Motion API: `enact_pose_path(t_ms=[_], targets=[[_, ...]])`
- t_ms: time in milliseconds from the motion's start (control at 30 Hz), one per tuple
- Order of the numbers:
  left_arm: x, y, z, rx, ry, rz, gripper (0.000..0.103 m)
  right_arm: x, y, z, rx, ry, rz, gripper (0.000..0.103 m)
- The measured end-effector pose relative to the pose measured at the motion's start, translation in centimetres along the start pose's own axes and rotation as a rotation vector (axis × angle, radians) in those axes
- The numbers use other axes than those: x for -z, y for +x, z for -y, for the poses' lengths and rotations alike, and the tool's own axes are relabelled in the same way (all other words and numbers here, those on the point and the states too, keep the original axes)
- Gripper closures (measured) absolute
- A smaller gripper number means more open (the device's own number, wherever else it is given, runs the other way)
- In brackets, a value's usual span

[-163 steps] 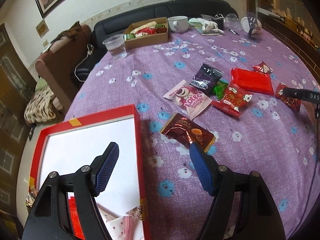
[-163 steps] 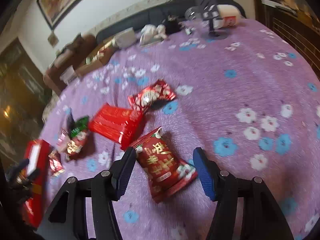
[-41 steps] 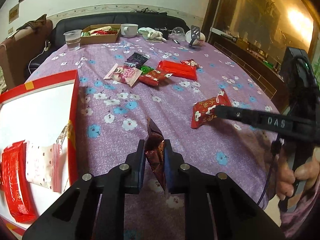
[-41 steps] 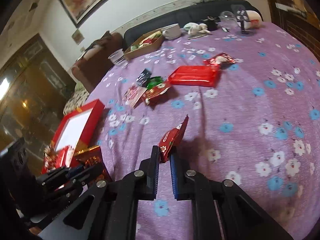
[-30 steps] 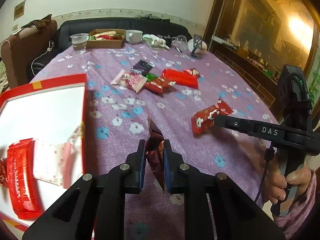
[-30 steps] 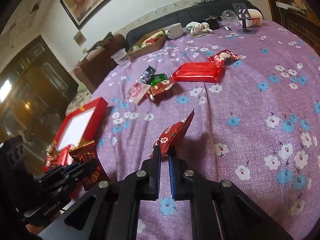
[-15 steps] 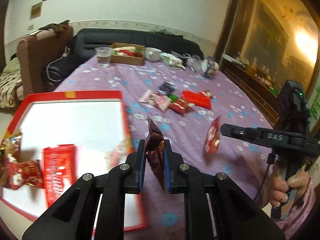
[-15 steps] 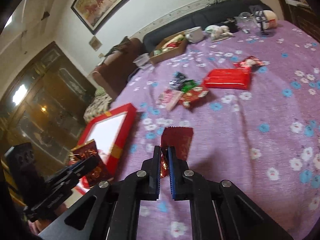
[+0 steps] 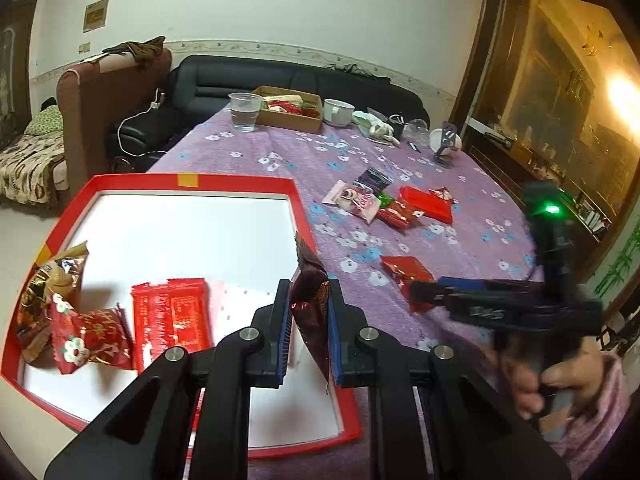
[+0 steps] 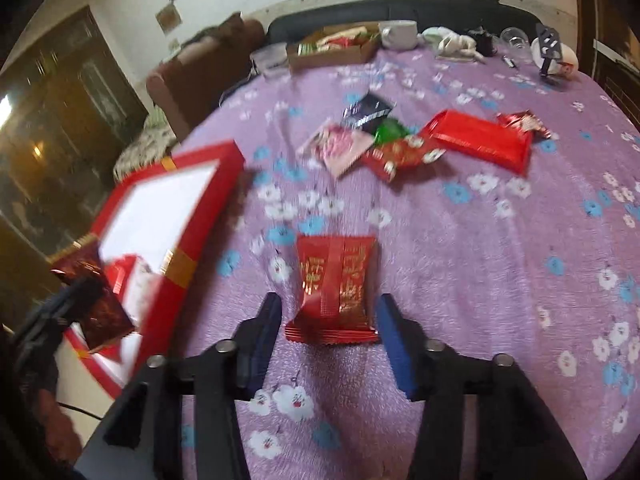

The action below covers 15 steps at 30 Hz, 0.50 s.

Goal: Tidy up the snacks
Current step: 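Carry both packets over the white tray and open both grippers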

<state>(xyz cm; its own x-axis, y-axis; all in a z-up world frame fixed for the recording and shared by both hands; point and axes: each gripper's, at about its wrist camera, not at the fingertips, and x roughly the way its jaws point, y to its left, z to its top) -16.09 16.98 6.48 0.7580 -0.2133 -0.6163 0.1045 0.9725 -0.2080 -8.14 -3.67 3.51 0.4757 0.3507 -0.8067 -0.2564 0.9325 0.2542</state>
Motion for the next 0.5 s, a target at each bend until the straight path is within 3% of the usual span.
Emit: enact_pose_path(t_ms=[200,300,500], targets=[[0.1,-0.2,-0.3,-0.005,-0.011,0.002,0.09,-0.1,1.5,-0.2,0.038,0.006,0.03,0.067],[0.0,-0.3,-1.1,-0.024,-0.024,0.007,0.09,-0.2,0.2,0.2,-0.022,0.04,0.07,0.068],[-0.3,-0.7,-2.9,-0.08,-0.048,0.03,0.089,-0.6,-3.7,-3.4,-0.271,-0.035,0.174,0.068]])
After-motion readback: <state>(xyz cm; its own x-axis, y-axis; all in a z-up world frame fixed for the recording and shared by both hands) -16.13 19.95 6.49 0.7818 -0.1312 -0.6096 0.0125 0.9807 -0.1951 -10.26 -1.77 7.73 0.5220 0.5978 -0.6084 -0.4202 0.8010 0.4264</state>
